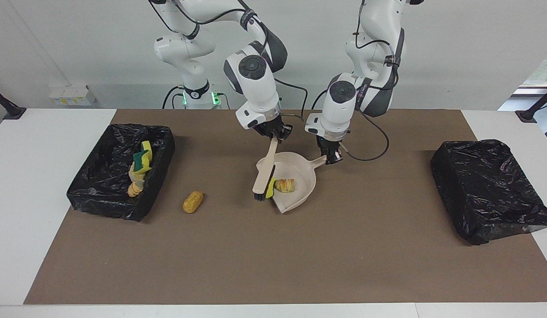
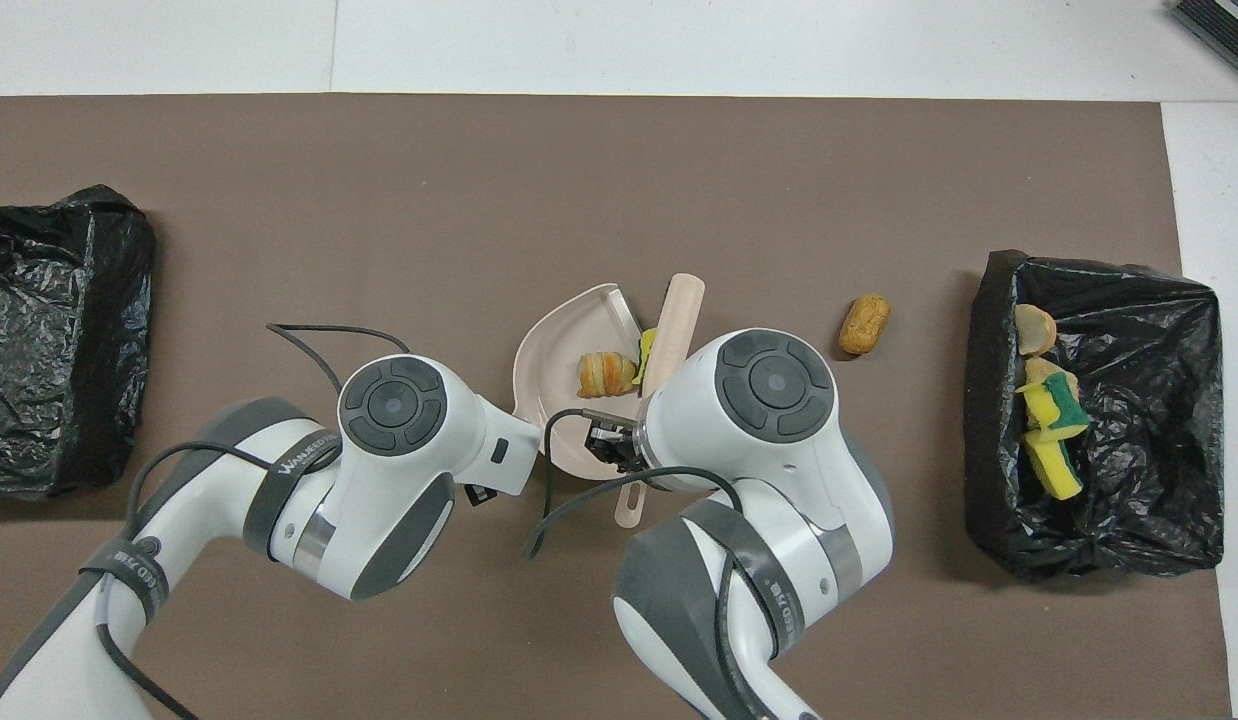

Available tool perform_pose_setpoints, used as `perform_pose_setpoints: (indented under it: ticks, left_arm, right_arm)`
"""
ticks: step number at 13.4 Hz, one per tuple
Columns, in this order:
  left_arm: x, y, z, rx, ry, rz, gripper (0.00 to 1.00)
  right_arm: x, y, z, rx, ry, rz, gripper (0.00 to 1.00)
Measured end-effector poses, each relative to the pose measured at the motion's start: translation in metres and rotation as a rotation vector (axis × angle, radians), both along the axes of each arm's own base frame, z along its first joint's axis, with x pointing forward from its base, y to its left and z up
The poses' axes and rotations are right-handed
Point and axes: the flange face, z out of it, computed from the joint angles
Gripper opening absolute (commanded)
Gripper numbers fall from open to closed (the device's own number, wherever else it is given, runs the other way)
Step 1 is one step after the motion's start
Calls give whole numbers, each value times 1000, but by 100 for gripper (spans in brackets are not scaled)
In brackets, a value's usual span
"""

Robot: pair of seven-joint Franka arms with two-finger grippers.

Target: Sweep and dump trash in bin

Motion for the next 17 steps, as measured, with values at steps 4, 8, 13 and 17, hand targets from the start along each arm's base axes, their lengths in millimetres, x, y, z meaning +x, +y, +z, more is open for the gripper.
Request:
perform_pose_setpoints:
  ticks: [4,8,13,17]
  left_arm:
    - [1,1,0,-1,-2,7,0]
    - [9,9,-1,-13,-16,27,0]
    - [26,34,-4,-78,-2,44,0]
    - [50,84,-3,-201,24,13,0]
  right_arm:
    - [6,-8,1,10,-17,100,0]
    - [23,-57,-4,2,32,228,0]
    - [40,-158,-6,-219,116,455,0]
    - [54,-215,-6,-263,123,481,0]
